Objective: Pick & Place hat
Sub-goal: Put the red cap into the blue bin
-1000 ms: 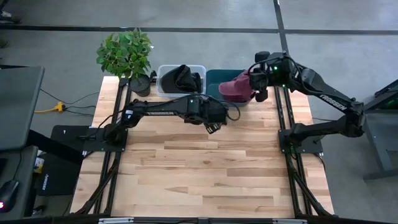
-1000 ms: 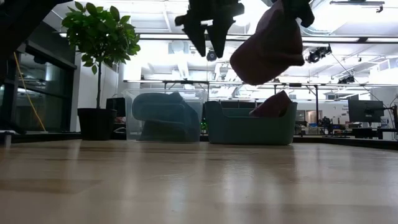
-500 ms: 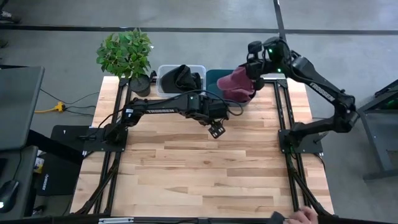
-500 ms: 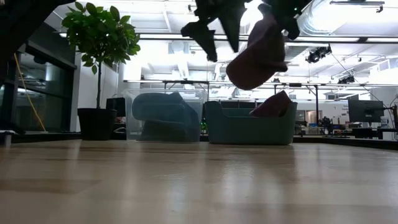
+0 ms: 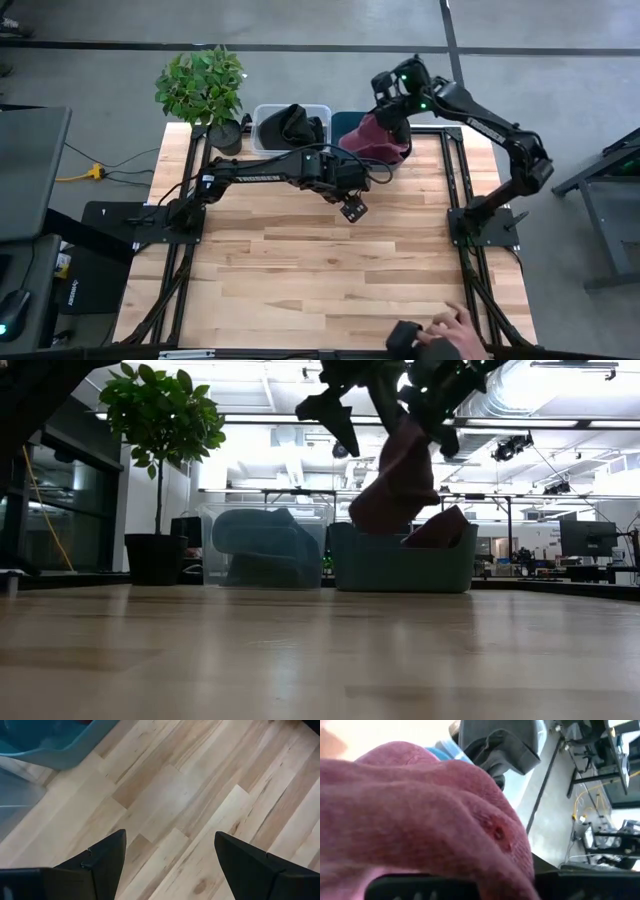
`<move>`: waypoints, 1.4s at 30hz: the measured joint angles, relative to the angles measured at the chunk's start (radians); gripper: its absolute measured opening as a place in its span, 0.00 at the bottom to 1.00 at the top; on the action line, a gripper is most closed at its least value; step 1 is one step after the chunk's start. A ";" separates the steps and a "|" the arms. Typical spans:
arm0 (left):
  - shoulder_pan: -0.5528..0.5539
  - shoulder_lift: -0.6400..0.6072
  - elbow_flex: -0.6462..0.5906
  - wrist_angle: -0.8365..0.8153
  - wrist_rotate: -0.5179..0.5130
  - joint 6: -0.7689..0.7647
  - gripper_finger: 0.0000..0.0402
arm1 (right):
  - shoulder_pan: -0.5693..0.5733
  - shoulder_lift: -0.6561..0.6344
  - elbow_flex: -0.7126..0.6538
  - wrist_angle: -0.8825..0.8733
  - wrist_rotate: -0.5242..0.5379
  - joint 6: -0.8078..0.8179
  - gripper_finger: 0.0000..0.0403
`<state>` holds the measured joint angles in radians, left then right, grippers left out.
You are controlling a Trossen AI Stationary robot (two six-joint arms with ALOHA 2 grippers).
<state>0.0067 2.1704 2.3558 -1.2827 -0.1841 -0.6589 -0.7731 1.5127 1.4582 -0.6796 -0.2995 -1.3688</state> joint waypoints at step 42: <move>0.000 0.000 -0.028 0.055 -0.003 -0.081 0.71 | 0.060 0.161 -0.001 0.092 0.241 -0.131 0.06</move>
<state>0.0067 2.1708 2.3280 -1.2282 -0.1871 -0.7395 -0.7132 1.6737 1.4574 -0.5876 -0.0580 -1.4993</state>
